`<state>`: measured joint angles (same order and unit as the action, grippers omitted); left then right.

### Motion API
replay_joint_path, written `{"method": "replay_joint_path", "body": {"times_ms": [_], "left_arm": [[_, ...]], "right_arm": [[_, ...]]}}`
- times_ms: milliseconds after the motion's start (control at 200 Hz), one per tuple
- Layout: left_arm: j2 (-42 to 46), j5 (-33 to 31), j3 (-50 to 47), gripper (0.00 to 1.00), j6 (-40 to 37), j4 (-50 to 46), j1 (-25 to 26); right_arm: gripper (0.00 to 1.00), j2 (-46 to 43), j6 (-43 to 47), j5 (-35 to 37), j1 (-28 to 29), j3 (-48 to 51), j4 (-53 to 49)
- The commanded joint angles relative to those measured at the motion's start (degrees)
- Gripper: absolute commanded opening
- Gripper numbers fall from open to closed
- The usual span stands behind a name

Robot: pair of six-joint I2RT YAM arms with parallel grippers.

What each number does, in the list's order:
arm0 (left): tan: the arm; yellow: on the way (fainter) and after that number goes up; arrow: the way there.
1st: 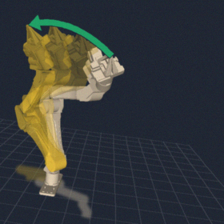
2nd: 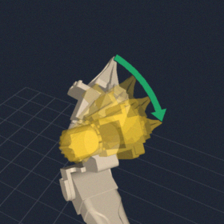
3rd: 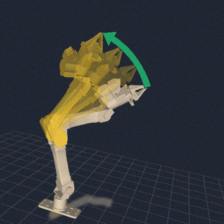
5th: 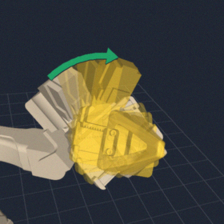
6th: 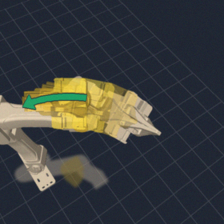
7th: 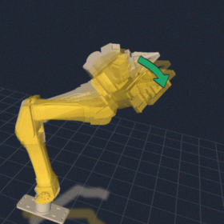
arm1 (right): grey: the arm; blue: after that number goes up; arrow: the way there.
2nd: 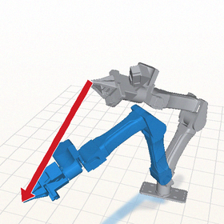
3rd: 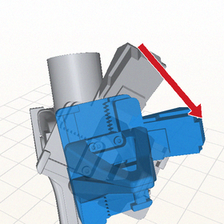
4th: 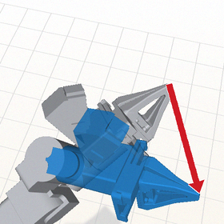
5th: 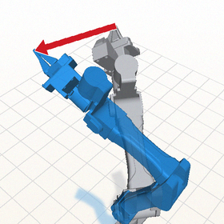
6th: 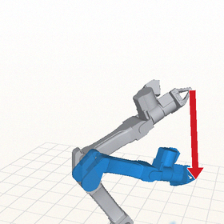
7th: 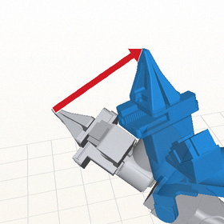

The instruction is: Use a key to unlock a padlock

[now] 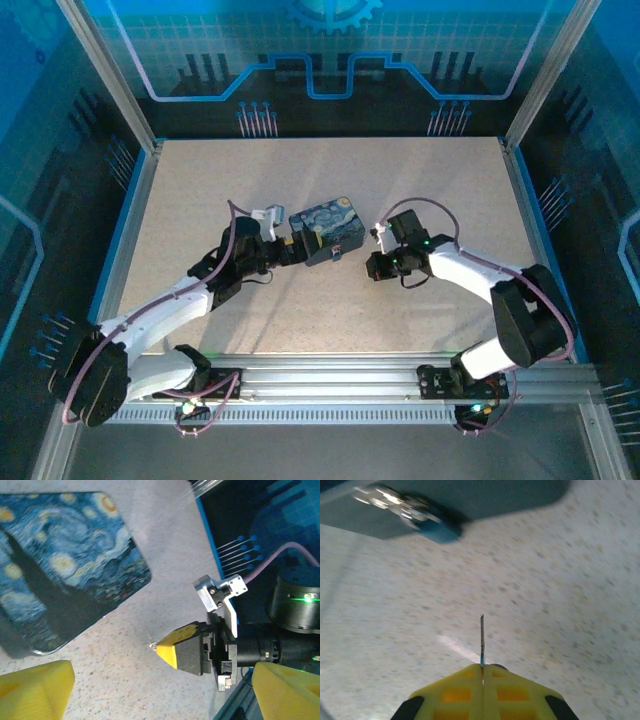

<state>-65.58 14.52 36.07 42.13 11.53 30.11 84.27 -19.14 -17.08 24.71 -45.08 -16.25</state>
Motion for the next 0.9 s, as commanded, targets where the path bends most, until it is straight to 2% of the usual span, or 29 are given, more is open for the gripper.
{"method": "replay_joint_path", "body": {"times_ms": [0,95,190,330,490,895], "left_arm": [[1.9,5.9,-1.2,0.87,0.8,5.5,-0.2],[2.0,8.8,-0.9,0.81,0.9,8.2,0.0],[1.8,10.2,-0.7,0.8,1.2,10.2,0.4],[1.0,10.3,0.0,0.78,1.5,11.4,1.5],[-0.7,10.1,-0.2,0.75,3.5,15.3,2.4],[-3.0,10.4,0.9,0.51,3.7,16.8,4.7]], "right_arm": [[0.02,-4.0,1.5,-13.8,-1.1,1.9,10.4],[0.02,-6.6,1.6,-18.9,-1.1,2.8,13.9],[0.02,-9.3,0.6,-22.6,-1.1,3.8,17.3],[0.02,-13.0,-2.9,-28.3,-1.0,5.3,24.3],[0.02,-14.8,-3.5,-32.1,0.6,4.3,25.0],[0.02,-14.6,-6.7,-30.9,3.7,3.4,27.7]]}}
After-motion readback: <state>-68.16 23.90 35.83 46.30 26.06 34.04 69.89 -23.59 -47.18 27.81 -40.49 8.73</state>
